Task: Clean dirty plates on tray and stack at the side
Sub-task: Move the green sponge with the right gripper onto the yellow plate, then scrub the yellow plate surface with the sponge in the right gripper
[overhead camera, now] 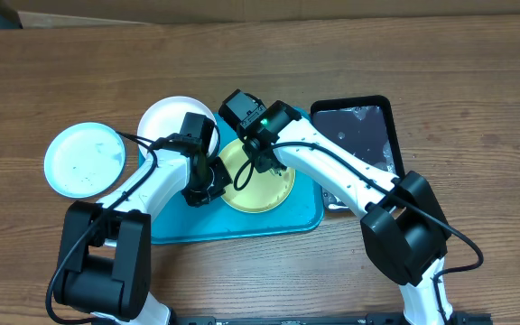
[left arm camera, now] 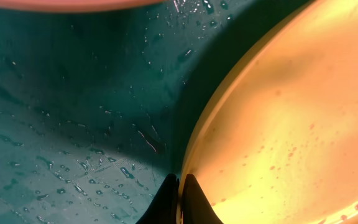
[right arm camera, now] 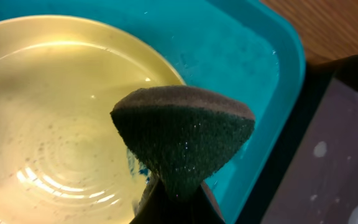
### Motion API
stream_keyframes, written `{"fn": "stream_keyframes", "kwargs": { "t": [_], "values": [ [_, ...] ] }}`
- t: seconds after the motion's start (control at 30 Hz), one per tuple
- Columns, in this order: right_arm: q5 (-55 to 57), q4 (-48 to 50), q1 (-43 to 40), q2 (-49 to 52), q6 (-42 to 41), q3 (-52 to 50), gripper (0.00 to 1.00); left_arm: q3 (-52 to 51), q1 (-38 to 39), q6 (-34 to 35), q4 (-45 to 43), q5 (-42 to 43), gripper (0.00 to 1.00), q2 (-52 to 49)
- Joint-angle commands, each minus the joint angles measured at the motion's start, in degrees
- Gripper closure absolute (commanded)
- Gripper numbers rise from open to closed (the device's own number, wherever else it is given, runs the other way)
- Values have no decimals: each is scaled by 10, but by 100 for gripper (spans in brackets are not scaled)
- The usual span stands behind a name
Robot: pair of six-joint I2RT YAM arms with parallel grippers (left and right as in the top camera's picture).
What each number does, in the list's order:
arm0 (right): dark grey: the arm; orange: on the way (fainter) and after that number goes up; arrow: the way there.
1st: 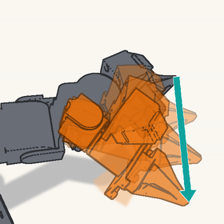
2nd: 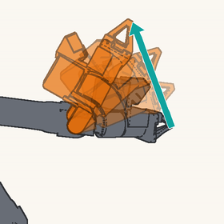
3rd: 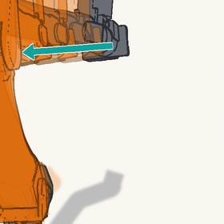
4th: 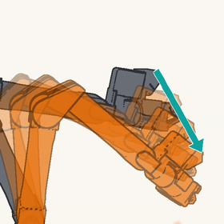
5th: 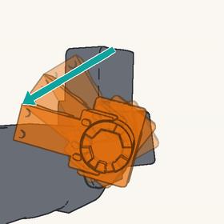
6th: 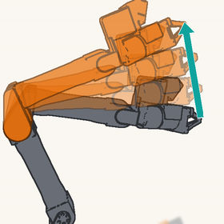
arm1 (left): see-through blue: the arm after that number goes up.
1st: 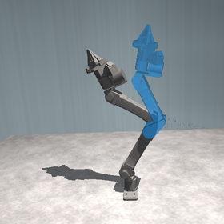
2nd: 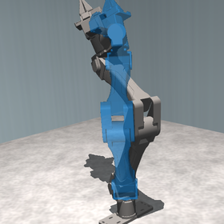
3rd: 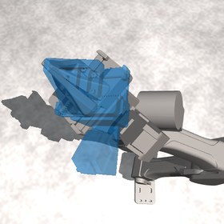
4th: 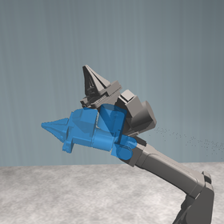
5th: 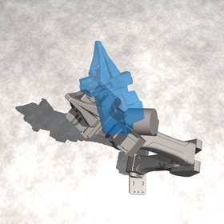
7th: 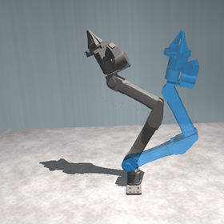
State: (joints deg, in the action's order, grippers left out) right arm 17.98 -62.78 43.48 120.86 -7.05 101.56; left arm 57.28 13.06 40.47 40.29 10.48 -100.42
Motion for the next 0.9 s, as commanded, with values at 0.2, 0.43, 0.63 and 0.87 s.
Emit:
{"fn": "stream_keyframes", "kwargs": {
  "t": [0.2, 0.43, 0.63, 0.87],
  "values": [
    [1, 25, -2, 2, -7, -19, 96, -5, 2, -17, 3, -8, 96, -2],
    [5, 87, -3, 2, -7, -79, 96, -5, 2, -17, 2, -8, 96, -2],
    [15, 111, -5, 2, -7, -102, 96, -5, 2, -17, 2, -8, 96, -2],
    [15, 149, -5, 2, -7, -135, 96, -5, 2, -17, 2, -8, 96, -2]
  ]
}}
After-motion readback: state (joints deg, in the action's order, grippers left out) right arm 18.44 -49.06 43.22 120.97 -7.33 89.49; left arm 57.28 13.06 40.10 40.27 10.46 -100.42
